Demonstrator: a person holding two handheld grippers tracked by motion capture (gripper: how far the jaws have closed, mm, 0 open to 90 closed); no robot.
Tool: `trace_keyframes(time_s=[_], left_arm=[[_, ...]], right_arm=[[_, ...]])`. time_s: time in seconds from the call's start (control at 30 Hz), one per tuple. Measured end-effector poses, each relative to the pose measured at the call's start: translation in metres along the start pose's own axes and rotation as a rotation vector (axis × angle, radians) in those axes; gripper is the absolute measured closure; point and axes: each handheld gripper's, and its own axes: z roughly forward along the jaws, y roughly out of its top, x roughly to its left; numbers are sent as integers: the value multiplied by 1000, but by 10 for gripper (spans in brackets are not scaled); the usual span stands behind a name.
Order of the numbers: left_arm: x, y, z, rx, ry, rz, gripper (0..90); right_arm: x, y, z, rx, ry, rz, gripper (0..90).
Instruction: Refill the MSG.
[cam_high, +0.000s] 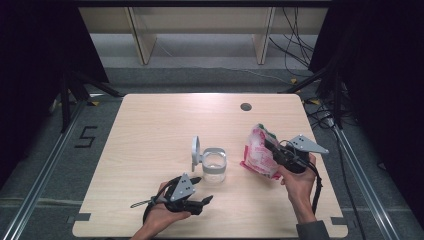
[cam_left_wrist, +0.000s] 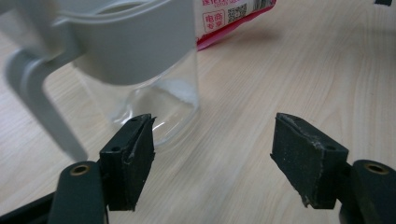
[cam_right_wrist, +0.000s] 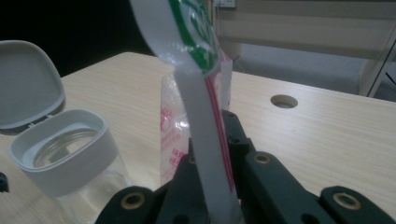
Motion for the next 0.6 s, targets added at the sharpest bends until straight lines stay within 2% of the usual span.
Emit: trace_keyframes(time_s=[0.03,0.1,0.13,0.2,0.23,0.27,0.33,0.37,0.4,0.5,0.53,0.57,0.6], left_arm=[[-4,2,3,2,-1,9,290],[-10,7,12,-5,-31,15,291],[-12,9,16,-1,-25,29,291],[-16,14,25,-3,-33,31,293],[-18,15,31,-12,-39,19,293],[-20,17,34,-8,-33,17,295],[-25,20,43,-23,-38,-29,301],[-27,21,46,-22,-40,-23,302],[-28,23,48,-10,-25,2,302],[-31,24,58,-14,-6,-17,304],[-33,24,61,-24,-2,-47,306],[-34,24,64,-23,-8,-56,306],[-34,25,66,-23,-10,-51,308]], right_arm=[[1,1,-2,12,-3,6,900],[4,3,-4,1,2,35,900],[4,5,-7,11,13,13,900],[8,8,-11,6,15,20,900],[8,10,-13,-3,11,-17,900],[10,12,-15,-8,5,-19,900],[14,16,-22,-12,4,-19,900],[16,17,-24,-20,23,-15,900],[18,19,-26,-33,20,-11,900],[22,23,-33,-44,38,-4,900],[24,25,-35,-50,45,6,900],[27,26,-36,-44,62,10,900],[28,27,-37,-46,71,-20,900]])
